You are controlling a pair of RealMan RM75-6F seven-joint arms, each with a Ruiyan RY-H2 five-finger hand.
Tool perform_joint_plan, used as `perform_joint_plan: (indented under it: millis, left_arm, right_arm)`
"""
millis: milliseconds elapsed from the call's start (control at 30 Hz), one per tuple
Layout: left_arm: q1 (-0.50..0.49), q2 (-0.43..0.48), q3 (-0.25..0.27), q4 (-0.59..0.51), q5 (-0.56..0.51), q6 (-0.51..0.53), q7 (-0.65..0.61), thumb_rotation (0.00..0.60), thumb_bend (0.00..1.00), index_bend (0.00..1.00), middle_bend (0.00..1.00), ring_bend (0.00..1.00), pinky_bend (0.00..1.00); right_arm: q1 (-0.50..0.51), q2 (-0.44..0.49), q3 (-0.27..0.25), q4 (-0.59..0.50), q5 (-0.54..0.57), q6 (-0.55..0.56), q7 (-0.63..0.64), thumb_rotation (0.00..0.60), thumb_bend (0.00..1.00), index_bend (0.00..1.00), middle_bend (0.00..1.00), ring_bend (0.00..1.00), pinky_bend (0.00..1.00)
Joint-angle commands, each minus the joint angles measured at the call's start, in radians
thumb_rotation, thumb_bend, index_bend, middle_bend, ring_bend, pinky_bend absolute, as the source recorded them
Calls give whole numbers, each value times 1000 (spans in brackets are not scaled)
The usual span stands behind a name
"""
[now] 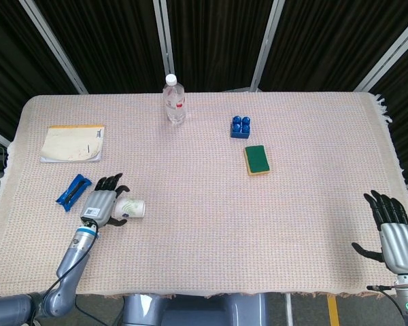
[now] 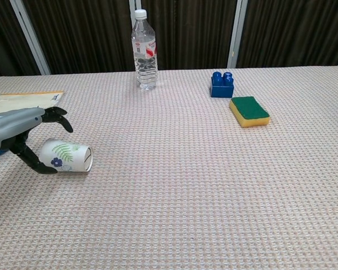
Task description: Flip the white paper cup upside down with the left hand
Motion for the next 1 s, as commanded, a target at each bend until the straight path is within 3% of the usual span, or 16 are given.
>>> perform_joint_plan:
  millis: [33,233,367,700,1000]
  left_arm:
    - [-5,28,4,-28,-28,-7,34,600,9,60,0,0,0]
    - [-27,46,-4,-71,-78,-6,96,600,6,130,0,0,0]
    - [-50,11,-11,-65,-103,22,162,600,9,233,0,0,0]
    - [-107,-99,-34,-14,-167,92,312,600,7,295,0,0,0]
    - [-131,-168,-25,34,-206,125,399,600,7,437,0,0,0]
  right_arm:
    - [0,-1,0,0,0,0,0,600,0,0,0,0,0]
    - [1,-1,-1,-1,-3,0,-2,600,0,0,0,0,0]
    - [1,-1,-2,0,-4,0,-1,600,0,0,0,0,0]
    - [2,4,-1,2,-5,-1,11,600,0,0,0,0,0]
    - [0,7,-1,5,-4,0,24,600,0,0,0,0,0]
